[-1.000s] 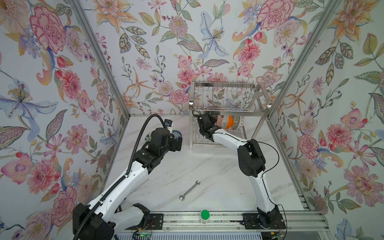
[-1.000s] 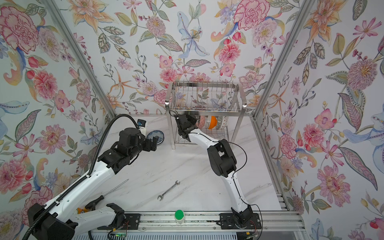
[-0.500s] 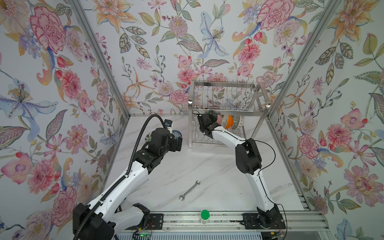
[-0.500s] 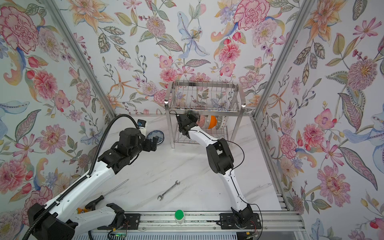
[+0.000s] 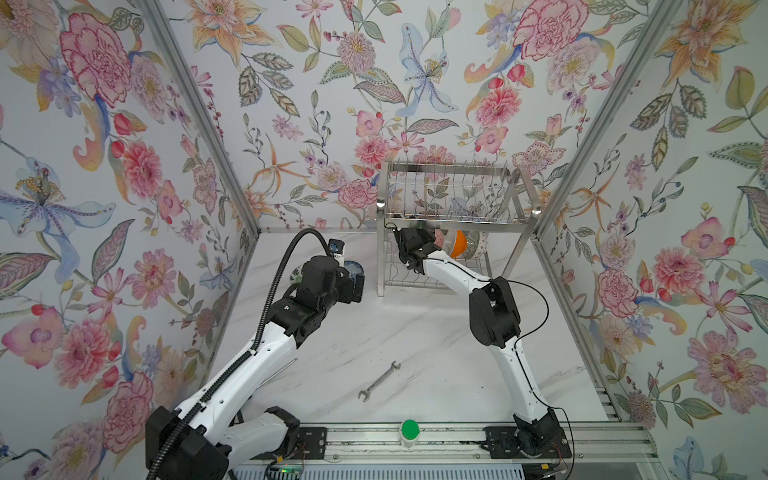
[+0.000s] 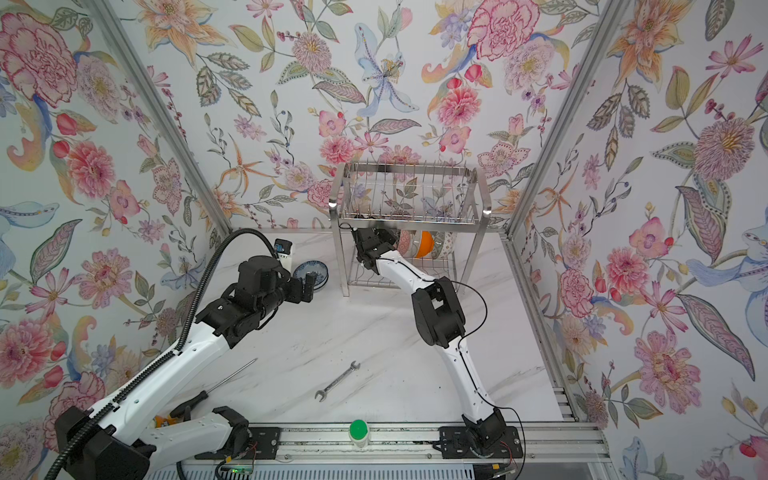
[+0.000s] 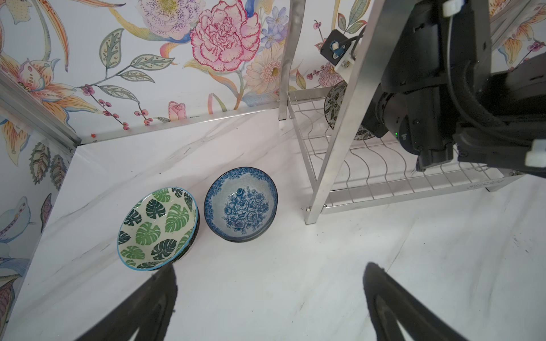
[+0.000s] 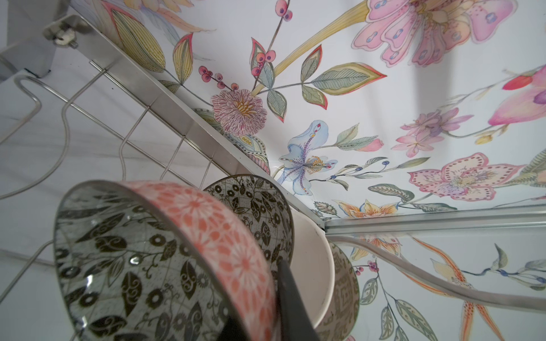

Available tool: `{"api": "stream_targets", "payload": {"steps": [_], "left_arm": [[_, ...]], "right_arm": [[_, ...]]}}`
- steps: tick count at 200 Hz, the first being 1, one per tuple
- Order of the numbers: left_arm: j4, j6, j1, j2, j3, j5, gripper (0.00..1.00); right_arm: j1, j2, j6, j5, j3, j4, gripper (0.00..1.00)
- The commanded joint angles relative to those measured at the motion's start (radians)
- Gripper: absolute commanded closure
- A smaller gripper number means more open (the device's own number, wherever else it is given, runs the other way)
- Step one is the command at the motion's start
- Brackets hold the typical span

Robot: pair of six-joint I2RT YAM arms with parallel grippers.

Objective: Load bowls into a dish rack
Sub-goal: Place the bowl in the dish rack.

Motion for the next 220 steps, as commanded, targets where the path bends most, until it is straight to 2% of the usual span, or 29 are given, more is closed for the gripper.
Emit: {"api": "stream_targets", "payload": {"steps": [1,51,109,150,220], "left_arm": [[-0.005,0.006,0.009,-0.006,-0.022,0.021,0.01],[-0.001,0.004,0.009,-0.005,-0.023,0.027,0.01],[0.004,0.004,0.009,-0.005,-0.024,0.029,0.01],[0.007,0.006,0.010,-0.001,-0.024,0.032,0.01],[0.013,0.008,0.009,0.004,-0.020,0.036,0.01]], "right_arm": [[-0.010,-0.011,0.055,0.042,0.010,0.012,1.00],[-0.011,-0.022,0.112,0.041,0.009,-0.017,1.00],[0.003,-0.091,0.169,-0.069,-0.062,-0.027,1.00],[0.005,-0.100,0.189,-0.055,-0.063,-0.031,1.00],[0.003,-0.097,0.342,-0.048,-0.039,-0.114,1.00]]}}
